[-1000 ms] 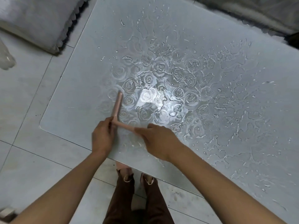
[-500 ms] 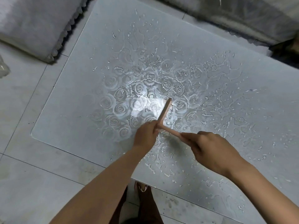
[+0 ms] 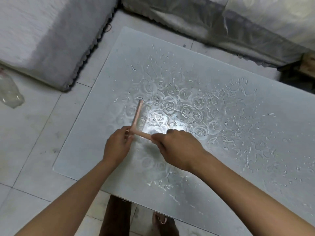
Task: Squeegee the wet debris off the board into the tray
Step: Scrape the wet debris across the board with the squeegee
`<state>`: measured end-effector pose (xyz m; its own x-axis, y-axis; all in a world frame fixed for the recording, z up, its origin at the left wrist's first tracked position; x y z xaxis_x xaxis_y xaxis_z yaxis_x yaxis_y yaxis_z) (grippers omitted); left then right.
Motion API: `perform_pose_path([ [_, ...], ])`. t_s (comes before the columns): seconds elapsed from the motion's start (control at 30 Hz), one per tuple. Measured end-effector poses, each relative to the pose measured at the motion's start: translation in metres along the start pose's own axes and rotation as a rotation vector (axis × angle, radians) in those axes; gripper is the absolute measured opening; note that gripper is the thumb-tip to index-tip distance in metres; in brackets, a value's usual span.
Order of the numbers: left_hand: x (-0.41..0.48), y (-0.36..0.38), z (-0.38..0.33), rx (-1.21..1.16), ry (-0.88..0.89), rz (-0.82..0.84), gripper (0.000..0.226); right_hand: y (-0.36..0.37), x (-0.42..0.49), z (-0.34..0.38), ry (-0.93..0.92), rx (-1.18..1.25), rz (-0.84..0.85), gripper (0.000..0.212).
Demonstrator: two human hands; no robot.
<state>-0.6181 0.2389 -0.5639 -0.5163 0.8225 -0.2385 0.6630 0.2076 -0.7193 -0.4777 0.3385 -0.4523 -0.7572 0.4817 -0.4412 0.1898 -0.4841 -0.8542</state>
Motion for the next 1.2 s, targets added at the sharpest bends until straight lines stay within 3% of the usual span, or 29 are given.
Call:
perform_pose_path([
  [0.3,0.040,-0.074,0.125,0.143,-0.177,0.089,0.032,0.021,0.112,0.112,-0.055,-0.111,0.121,0.041],
  [0.53,0.059,-0.107,0.183,0.196,-0.256,0.262,0.060,0.023,0.095,0.060,0.096,-0.112,0.264,0.050],
  [0.7,0.056,-0.099,0.201,0.232,-0.307,0.416,0.053,-0.001,0.068,0.054,0.141,-0.246,0.193,0.068],
  [0.8,0.051,-0.094,0.210,0.149,-0.382,0.415,0.047,-0.015,0.084,0.090,0.115,-0.247,0.165,0.068],
  [0.9,0.045,-0.089,0.220,0.017,-0.446,0.418,0.059,-0.010,0.117,0.148,0.011,-0.217,0.161,0.068],
  [1.03,0.039,-0.094,0.234,-0.173,-0.530,0.342,0.043,0.018,0.164,0.204,-0.074,-0.263,0.218,0.056],
  [1.2,0.025,-0.098,0.248,-0.248,-0.545,0.399,0.053,0.021,0.153,0.180,-0.031,-0.290,0.188,0.064],
])
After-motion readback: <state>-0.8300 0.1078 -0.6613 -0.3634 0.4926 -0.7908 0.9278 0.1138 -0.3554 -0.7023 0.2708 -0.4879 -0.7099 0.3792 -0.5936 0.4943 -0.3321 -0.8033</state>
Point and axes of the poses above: each hand's wrist, its own x-axis towards the middle knuckle, its own y-axis out of the palm, z = x × y, the point moved 8 cm from there along x, towards the middle knuckle, and after that the axes turned 8 degrees about y, right-handed, at the moved point
